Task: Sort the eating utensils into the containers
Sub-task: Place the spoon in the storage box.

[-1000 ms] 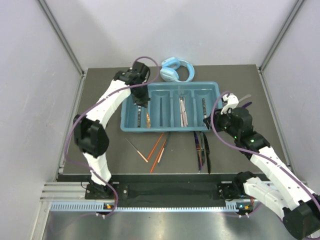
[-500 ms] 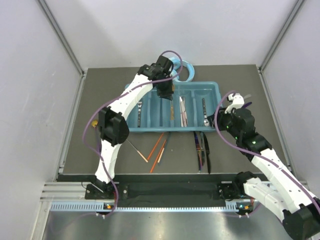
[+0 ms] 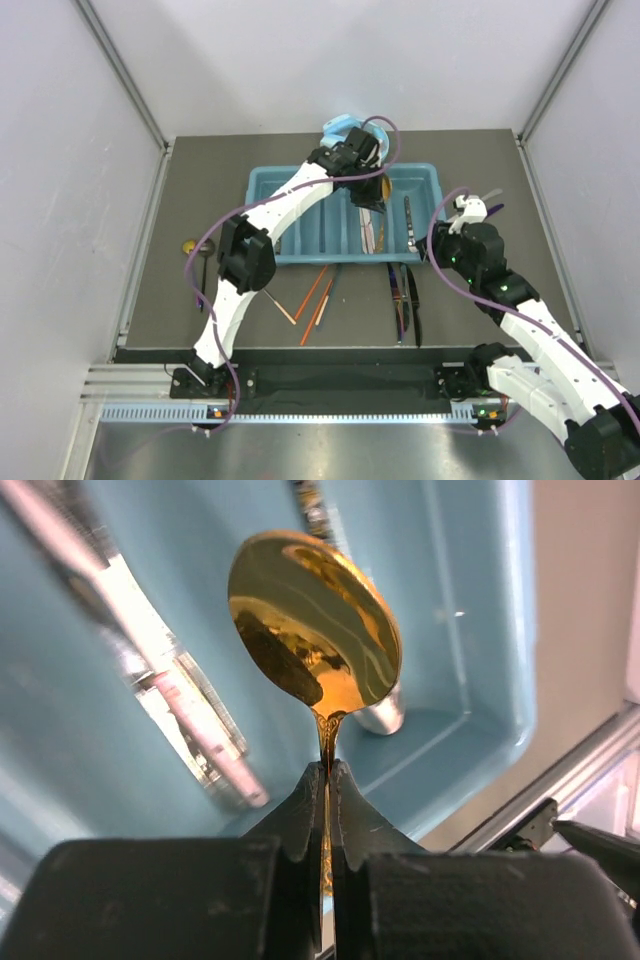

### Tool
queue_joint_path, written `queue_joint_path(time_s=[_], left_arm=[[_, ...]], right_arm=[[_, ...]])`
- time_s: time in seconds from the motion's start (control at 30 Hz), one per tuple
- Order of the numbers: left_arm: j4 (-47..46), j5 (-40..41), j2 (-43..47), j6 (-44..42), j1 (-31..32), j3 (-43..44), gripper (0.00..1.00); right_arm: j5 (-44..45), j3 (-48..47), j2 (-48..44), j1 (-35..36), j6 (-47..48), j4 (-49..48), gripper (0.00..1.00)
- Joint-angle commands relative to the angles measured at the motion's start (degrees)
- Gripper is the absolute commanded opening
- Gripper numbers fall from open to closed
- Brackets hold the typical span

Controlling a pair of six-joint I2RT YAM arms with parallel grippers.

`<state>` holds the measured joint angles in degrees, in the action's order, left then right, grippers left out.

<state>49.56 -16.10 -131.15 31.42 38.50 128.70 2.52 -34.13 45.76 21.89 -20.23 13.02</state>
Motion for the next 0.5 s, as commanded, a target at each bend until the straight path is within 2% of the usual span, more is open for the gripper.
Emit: queue_joint_path(time_s=[0.0,0.27,0.47], left_arm=[[-7.6,-3.4,-0.5,0.4,0.7,2.4,0.0],[-17.2,-7.6,-4.3,4.8,1.5,2.5,0.0],[-22.1,-7.5,-6.7,6.5,2.0,2.8,0.0]], right_arm=[[0.5,0.2,-0.8,-0.5,-1.2,-2.0,0.46],[0.4,0.8,-0.7,-0.5,-1.6,-1.6,0.46],[0.6,2.0,-1.5,-0.5,-1.6,-1.2,0.46]])
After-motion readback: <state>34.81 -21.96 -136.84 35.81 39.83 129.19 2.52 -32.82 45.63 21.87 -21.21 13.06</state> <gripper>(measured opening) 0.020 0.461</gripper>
